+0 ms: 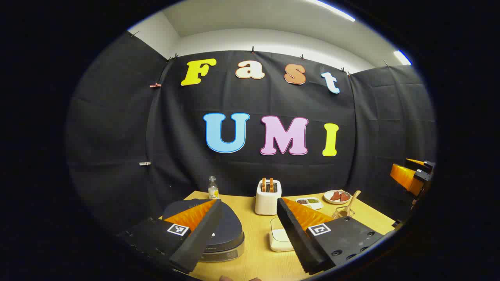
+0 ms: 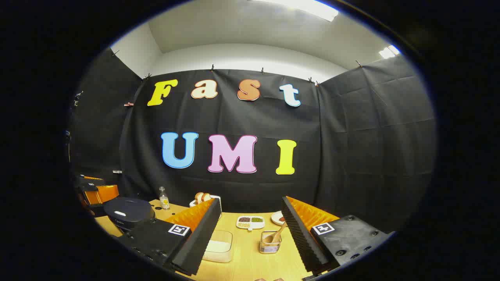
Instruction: Close the left gripper, press the button to open the rice cooker; take a wooden spoon from the chopstick holder with the right hand, scoop a spoonful of rice and pour it into the rice cooker, then put the wooden spoon back into the chopstick holder.
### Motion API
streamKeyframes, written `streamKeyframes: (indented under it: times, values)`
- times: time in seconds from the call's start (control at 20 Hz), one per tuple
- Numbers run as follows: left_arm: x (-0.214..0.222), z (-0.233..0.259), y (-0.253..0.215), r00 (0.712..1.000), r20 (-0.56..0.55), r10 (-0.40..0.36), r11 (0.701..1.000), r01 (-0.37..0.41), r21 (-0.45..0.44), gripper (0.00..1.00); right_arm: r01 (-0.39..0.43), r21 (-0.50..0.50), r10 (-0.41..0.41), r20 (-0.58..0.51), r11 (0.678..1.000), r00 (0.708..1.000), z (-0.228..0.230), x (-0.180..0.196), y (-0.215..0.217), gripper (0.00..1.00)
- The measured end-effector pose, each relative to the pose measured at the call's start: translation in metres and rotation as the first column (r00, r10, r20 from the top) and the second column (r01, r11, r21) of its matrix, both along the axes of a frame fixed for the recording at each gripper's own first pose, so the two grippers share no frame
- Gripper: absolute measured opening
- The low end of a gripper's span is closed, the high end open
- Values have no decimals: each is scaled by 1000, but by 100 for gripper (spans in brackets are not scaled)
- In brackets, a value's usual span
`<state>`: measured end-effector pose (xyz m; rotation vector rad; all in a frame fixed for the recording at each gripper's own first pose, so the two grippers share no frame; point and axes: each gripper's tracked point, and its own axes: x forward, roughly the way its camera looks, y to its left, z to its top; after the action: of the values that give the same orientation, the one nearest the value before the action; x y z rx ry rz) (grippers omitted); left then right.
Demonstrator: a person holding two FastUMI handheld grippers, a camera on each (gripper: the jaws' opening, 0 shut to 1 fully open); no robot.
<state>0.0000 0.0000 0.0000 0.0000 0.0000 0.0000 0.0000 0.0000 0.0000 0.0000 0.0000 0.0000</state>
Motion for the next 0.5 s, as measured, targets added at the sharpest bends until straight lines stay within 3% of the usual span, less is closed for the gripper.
streamKeyframes:
  times: [0.5]
  values:
    - [-7,-6,3,1000,-3,-24,1000,24,7,95,39,22,-39,-21,999,999,-2,-8,-7,97]
